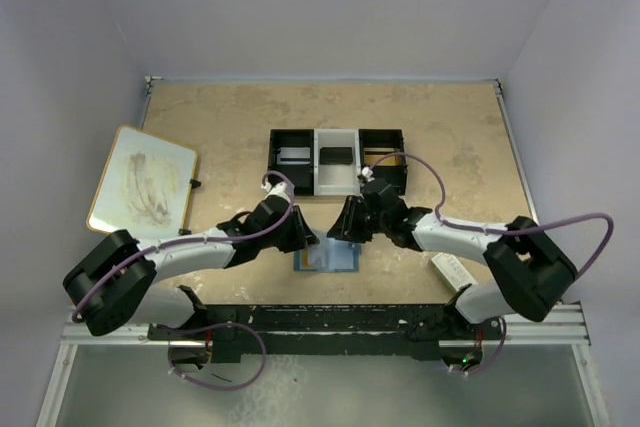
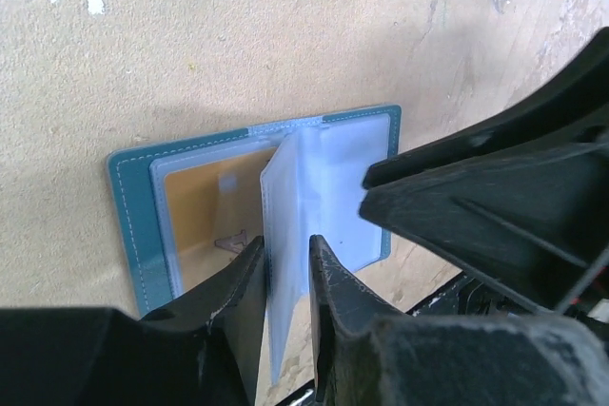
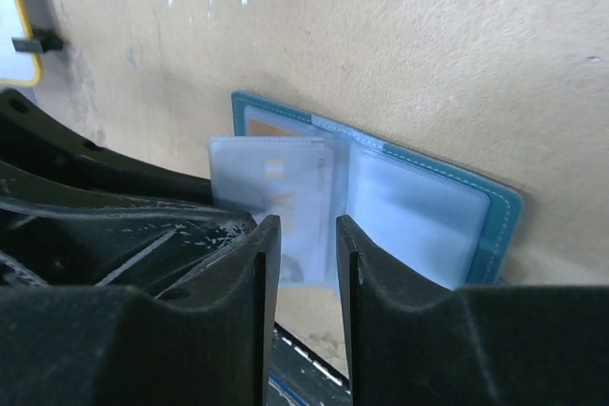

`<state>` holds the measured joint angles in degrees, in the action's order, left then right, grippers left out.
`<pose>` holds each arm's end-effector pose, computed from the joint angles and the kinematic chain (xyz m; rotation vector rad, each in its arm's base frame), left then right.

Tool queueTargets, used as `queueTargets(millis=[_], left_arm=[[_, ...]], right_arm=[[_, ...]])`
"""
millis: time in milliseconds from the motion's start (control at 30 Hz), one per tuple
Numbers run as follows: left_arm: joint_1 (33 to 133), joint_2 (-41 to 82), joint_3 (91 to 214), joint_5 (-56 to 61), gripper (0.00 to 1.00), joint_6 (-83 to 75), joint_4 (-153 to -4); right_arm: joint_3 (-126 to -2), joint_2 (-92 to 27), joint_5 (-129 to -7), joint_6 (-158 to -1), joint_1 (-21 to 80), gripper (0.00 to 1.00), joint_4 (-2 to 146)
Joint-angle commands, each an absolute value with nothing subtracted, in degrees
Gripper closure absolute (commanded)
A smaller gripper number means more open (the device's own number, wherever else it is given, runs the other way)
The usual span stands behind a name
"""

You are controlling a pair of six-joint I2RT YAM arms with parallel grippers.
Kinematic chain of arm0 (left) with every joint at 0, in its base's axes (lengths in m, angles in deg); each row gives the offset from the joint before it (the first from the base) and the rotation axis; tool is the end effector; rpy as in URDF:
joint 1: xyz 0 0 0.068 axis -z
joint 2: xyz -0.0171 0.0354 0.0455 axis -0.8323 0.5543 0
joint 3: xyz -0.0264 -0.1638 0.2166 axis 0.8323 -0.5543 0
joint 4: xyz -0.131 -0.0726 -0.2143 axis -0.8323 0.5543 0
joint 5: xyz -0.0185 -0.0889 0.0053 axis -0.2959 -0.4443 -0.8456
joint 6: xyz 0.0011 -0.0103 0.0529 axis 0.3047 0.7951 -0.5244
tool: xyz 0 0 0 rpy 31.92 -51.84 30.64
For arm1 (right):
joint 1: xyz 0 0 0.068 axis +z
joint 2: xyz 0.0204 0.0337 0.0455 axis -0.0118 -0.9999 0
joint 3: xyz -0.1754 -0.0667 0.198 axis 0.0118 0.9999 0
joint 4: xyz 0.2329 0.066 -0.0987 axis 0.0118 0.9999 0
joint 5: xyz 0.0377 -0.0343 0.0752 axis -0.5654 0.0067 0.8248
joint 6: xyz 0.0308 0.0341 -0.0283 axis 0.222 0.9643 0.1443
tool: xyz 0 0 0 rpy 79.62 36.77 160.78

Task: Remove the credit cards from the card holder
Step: Adjust the card holder at the center of the board.

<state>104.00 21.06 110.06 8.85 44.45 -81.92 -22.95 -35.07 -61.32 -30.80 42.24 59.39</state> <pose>0.1683 -0.1865 0.1607 -0.2564 2.4937 -0.9413 0.2065 0.1946 0.1652 0.1512 2.4685 1.1199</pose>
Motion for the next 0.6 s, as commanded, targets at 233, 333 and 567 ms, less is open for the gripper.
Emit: queueTargets(millis=[233,333,567], left_arm=[[104.9,22.6,115.0,6.0,0.73,41.5,-82.5],[105.7,23.1,115.5,5.6,0.69,41.8,-83.5],[108.0,26.5,118.1,5.7,0.65,41.1,-83.0]], right_arm=[[-25.9,-21.1,-81.1,-28.4,42.1,0.63,77.9],[-25.0,-18.2,-82.5,-27.4,42.0,0.62,78.9],[-22.5,-14.7,-81.5,-25.5,42.0,0.61,78.9]])
